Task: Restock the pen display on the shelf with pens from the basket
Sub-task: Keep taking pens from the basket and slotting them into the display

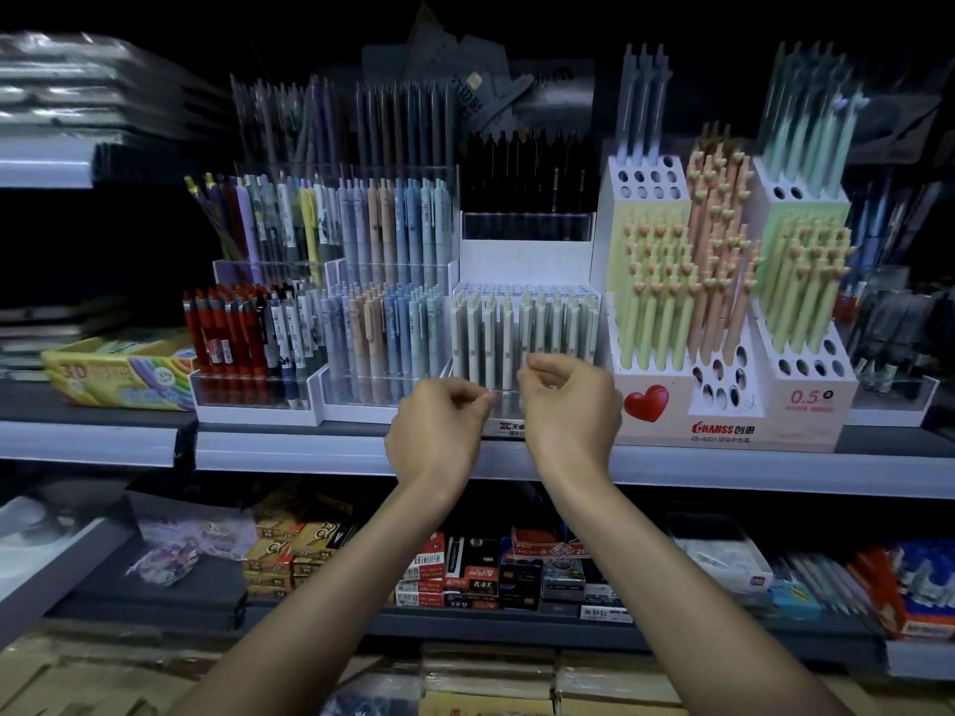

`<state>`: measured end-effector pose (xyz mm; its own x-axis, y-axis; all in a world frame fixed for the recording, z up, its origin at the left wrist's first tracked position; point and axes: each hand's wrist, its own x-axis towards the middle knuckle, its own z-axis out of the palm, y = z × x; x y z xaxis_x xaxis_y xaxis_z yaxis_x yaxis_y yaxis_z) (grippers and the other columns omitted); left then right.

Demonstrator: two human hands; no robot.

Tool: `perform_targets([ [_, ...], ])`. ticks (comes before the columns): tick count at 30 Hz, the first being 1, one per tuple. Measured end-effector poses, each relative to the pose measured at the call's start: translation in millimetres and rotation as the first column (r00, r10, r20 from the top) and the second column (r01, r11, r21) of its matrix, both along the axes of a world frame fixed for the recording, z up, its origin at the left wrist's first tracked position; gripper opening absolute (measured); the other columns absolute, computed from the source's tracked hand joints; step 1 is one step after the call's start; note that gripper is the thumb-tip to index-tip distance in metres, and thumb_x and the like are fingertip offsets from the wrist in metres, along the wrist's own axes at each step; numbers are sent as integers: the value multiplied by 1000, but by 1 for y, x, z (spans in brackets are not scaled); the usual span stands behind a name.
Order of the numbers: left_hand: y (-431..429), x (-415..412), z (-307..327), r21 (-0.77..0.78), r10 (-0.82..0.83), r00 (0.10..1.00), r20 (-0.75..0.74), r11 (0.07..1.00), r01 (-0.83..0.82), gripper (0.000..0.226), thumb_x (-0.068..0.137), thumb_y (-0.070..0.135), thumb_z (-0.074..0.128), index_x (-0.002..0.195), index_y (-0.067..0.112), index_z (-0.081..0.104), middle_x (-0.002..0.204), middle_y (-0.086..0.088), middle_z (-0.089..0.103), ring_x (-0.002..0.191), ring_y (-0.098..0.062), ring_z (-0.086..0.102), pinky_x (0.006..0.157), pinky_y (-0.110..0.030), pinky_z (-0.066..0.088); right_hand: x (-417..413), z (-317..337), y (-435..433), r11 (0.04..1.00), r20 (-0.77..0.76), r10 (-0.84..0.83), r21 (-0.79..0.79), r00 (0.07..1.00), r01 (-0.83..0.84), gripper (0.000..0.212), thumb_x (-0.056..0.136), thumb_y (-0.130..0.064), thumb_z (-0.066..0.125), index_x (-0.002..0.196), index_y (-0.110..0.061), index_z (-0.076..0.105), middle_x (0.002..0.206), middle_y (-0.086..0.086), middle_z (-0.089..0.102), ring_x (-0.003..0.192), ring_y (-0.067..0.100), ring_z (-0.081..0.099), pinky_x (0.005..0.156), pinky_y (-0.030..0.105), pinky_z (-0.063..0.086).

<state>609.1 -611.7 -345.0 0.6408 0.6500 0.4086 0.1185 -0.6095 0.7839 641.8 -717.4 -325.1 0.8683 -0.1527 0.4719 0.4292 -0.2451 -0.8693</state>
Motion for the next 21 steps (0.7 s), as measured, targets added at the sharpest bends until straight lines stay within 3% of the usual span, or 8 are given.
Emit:
perform_targets([
  [4, 11, -28, -3, 123, -108, 994, 0, 987, 107, 16, 99, 41, 63, 98, 34, 77, 93, 17, 74, 93, -9, 67, 75, -34, 52, -20, -9, -9, 994, -5, 97, -51, 995, -97, 19, 91, -22, 73, 109, -21, 79, 100, -9, 78, 95, 8, 71, 93, 35, 57],
  [7, 19, -56, -3, 250, -155, 986, -53, 954, 163, 22, 102, 45, 57, 118, 38, 72, 104, 18, 73, 99, -7, 67, 78, -33, 51, -37, -16, -18, 955, 10, 150, -260, 989, -142, 38, 91, -30, 74, 127, -21, 69, 124, -7, 71, 116, 13, 65, 101, 34, 52],
  [10, 30, -87, -7, 353, -169, 977, -131, 913, 205, 51, 100, 57, 55, 148, 45, 49, 122, 16, 69, 117, -10, 63, 94, -42, 54, -54, -23, -30, 862, 22, 150, -492, 988, -120, 70, 90, -35, 76, 151, -25, 44, 153, -3, 47, 141, 19, 44, 109, 35, 42],
  [13, 45, -115, -19, 446, -98, 970, -225, 874, 192, 67, 98, 67, 49, 159, 49, 26, 141, 11, 62, 132, -17, 55, 99, -49, 52, -70, -35, -40, 762, 3, 143, -638, 990, -109, 99, 85, -49, 76, 161, -30, 15, 167, 5, 20, 155, 27, 19, 123, 44, 31],
  [17, 57, -150, -41, 529, -21, 951, -310, 827, 190, 82, 91, 82, 35, 163, 45, 21, 159, 3, 46, 148, -20, 39, 113, -51, 39, -90, -54, -53, 571, -82, 58, -815, 995, -100, 116, 82, -81, 55, 162, -30, -11, 171, 10, -15, 157, 38, -15, 128, 54, 2],
  [21, 58, -177, -65, 589, 33, 935, -353, 784, 195, 91, 85, 87, 26, 163, 41, 22, 166, 2, 37, 154, -22, 29, 122, -52, 29, -107, -77, -61, 521, -98, 41, -847, 994, -105, 123, 74, -94, 43, 160, -31, -19, 169, 10, -24, 154, 43, -20, 125, 60, -4],
])
